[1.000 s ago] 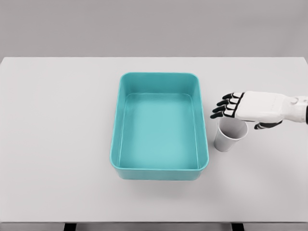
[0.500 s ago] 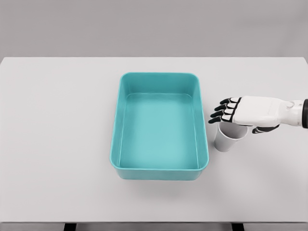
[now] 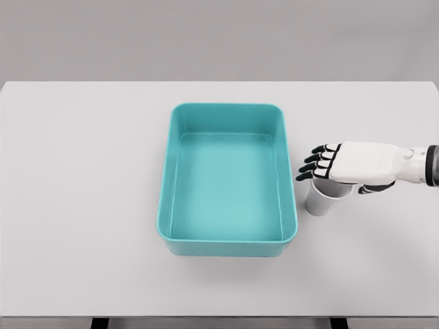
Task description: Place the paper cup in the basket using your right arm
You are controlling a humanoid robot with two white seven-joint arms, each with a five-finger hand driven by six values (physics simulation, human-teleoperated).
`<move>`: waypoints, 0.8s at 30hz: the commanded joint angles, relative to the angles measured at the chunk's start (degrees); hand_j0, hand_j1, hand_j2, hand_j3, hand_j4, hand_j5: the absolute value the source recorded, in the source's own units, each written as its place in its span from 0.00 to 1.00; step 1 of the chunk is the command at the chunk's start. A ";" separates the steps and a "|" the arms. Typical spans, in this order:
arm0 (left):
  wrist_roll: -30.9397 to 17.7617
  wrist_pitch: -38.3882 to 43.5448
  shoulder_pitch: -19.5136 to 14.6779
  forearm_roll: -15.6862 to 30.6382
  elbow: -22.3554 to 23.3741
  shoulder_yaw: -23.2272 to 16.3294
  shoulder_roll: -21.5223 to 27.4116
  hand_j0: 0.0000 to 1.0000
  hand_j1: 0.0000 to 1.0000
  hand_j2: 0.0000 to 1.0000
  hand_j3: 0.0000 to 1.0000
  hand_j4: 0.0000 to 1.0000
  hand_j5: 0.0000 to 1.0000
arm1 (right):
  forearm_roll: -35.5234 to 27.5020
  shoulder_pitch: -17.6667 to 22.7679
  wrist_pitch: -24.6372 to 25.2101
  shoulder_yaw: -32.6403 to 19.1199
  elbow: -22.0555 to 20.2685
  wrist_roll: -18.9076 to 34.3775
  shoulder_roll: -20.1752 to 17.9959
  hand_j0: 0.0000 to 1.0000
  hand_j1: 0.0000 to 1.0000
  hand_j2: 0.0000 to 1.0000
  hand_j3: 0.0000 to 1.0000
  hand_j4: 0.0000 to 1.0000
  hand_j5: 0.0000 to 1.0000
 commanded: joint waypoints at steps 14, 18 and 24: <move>0.00 0.01 0.00 -0.03 0.01 0.09 0.01 1.00 1.00 1.00 1.00 1.00 1.00 | 1.63 -0.09 0.16 -0.01 1.06 -0.02 0.14 1.00 1.00 1.00 1.00 1.00 1.00; 0.00 0.01 0.00 -0.03 0.01 0.00 0.01 1.00 1.00 1.00 1.00 1.00 1.00 | 1.81 -0.17 0.16 -0.10 1.23 -0.02 0.23 1.00 1.00 1.00 1.00 1.00 1.00; 0.00 0.01 0.00 -0.03 0.01 0.00 0.01 1.00 1.00 1.00 1.00 1.00 1.00 | 1.90 -0.44 0.34 -0.19 1.32 -0.02 1.11 1.00 1.00 1.00 1.00 1.00 1.00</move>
